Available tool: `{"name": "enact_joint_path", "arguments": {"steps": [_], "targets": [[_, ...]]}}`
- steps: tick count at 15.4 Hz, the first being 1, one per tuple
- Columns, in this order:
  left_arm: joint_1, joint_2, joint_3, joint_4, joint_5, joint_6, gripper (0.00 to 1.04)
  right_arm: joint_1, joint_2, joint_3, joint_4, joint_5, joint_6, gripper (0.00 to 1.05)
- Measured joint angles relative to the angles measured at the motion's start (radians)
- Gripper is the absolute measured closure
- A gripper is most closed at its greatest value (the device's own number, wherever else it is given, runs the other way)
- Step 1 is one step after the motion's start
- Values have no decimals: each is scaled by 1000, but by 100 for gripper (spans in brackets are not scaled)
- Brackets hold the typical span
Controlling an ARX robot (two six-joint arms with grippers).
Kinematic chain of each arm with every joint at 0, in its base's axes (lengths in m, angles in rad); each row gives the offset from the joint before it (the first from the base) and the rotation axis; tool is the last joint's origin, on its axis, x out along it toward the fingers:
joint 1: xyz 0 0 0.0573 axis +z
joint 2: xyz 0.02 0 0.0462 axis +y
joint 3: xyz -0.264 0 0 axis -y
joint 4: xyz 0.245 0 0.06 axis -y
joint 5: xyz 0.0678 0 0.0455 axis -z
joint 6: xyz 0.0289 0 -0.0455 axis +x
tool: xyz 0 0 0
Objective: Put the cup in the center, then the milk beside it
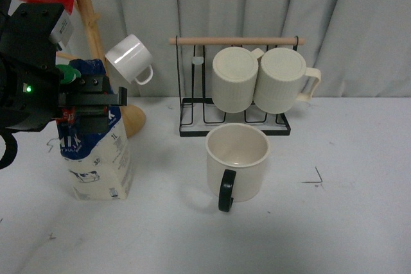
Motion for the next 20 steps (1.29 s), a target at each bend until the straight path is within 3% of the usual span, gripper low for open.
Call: {"name": "enact_joint_path", "arguments": {"steps": [3, 5, 10, 20], "targets": [[-4, 0, 0, 2, 0, 0, 83, 0, 0, 0, 0, 0, 0, 7], [-5, 0, 0, 0, 1, 0, 99, 0, 0, 0, 0, 0, 0, 7], [-34, -1, 15, -24, -17, 2, 101, 0, 0, 0, 0, 0, 0, 7], [-203, 50, 129, -57, -47, -3, 101, 0, 0, 0, 0, 0, 0, 7]]}}
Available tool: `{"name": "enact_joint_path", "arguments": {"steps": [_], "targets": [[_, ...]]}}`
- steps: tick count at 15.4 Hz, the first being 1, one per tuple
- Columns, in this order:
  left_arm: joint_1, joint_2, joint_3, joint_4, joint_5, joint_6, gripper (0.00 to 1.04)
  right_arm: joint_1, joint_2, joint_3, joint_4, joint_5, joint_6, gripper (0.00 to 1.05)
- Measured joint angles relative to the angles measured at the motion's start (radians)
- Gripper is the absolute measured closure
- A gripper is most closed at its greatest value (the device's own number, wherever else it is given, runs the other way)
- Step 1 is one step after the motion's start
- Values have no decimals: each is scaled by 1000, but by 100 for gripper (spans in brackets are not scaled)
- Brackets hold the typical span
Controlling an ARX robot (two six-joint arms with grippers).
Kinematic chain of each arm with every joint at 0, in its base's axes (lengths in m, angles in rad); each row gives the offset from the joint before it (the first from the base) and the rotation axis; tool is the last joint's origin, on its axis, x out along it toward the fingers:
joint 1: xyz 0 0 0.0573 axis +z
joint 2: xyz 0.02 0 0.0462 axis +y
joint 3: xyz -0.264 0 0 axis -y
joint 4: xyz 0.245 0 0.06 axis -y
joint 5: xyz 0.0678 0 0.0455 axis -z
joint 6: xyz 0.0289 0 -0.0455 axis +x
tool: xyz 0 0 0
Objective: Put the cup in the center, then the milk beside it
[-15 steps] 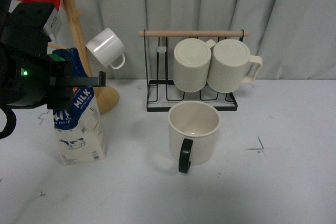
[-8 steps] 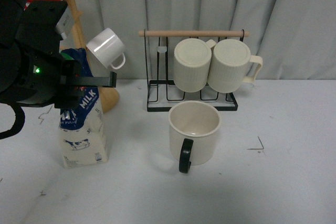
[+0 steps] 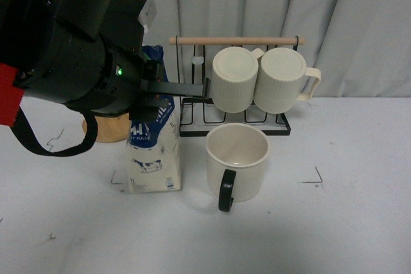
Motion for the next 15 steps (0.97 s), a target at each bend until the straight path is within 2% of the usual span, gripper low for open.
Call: {"name": "enact_joint_path", "arguments": {"steps": [6, 15], "targets": [[-53, 31, 21, 6, -18, -24, 101, 0, 0, 0, 0, 0, 0, 7], [-77, 70, 31, 24, -27, -43, 101, 0, 0, 0, 0, 0, 0, 7]]}}
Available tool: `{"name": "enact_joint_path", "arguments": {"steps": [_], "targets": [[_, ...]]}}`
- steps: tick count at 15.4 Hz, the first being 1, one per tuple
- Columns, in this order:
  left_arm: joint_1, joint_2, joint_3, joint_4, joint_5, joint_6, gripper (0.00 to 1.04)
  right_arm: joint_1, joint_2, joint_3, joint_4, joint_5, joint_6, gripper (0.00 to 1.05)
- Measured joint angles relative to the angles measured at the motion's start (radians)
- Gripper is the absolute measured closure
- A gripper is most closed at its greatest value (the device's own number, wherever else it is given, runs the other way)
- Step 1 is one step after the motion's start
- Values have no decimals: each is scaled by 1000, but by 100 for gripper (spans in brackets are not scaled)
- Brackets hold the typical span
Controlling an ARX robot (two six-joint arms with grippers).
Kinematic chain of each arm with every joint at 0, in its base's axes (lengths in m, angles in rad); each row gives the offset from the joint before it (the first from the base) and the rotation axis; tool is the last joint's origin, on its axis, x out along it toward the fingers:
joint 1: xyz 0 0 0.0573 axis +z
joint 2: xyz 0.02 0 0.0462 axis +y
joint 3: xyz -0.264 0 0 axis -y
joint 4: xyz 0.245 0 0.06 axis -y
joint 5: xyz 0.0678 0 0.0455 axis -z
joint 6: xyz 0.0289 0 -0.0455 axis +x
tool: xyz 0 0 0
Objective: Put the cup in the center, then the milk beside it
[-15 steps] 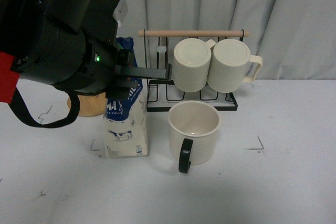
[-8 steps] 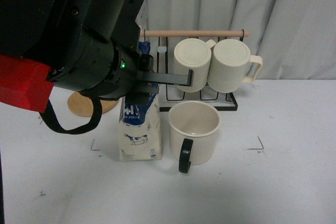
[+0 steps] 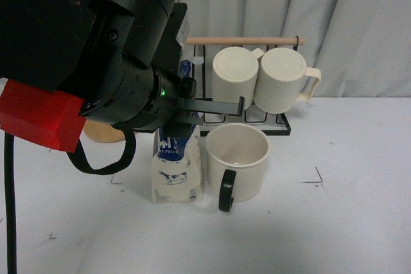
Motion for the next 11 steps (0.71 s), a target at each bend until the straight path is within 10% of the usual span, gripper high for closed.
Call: {"name": "enact_joint_path", "arguments": {"steps": [8, 11], "targets": [[6, -145, -15, 8, 65, -60, 10, 0, 0, 0, 0, 0, 0, 7], [9, -295, -67, 10, 77, -67, 7, 0, 0, 0, 0, 0, 0, 7]]}}
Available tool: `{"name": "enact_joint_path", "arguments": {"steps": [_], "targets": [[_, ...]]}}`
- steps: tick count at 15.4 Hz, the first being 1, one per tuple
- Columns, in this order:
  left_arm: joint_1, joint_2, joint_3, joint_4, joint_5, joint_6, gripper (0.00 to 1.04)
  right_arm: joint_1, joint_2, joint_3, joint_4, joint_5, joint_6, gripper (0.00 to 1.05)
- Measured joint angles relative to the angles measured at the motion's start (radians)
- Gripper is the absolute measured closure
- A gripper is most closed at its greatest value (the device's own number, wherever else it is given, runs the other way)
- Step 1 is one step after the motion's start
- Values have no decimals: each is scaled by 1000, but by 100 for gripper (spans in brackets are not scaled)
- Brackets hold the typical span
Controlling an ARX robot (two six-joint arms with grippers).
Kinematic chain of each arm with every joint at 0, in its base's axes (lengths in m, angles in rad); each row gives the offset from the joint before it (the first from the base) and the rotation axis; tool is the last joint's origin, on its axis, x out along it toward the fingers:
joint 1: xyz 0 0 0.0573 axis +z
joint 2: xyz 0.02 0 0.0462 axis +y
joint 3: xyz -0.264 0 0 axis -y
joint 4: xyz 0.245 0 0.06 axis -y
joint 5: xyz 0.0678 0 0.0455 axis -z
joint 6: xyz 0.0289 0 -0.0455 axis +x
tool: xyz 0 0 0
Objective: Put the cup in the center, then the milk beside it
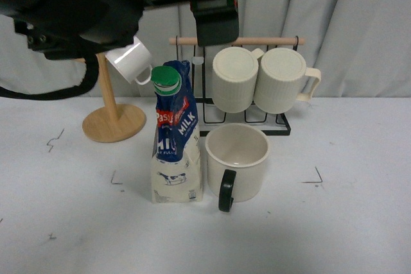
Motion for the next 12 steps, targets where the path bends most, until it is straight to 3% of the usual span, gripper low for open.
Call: {"name": "enact_joint_path", "arguments": {"steps": [3, 5, 6, 11, 12], "targets": [[35, -145, -35, -31, 22, 10, 7, 0, 0, 0, 0, 0, 0, 7], [102, -297, -252, 341, -145, 159, 28, 0, 0, 0, 0, 0, 0, 7], [175, -403, -372, 416, -135, 219, 40, 0, 0, 0, 0, 0, 0, 7], [321, -626, -676, 482, 10, 270, 102, 0, 0, 0, 0, 0, 0, 7], [344, -668, -704, 487, 26, 272, 103, 0, 0, 0, 0, 0, 0, 7]]}}
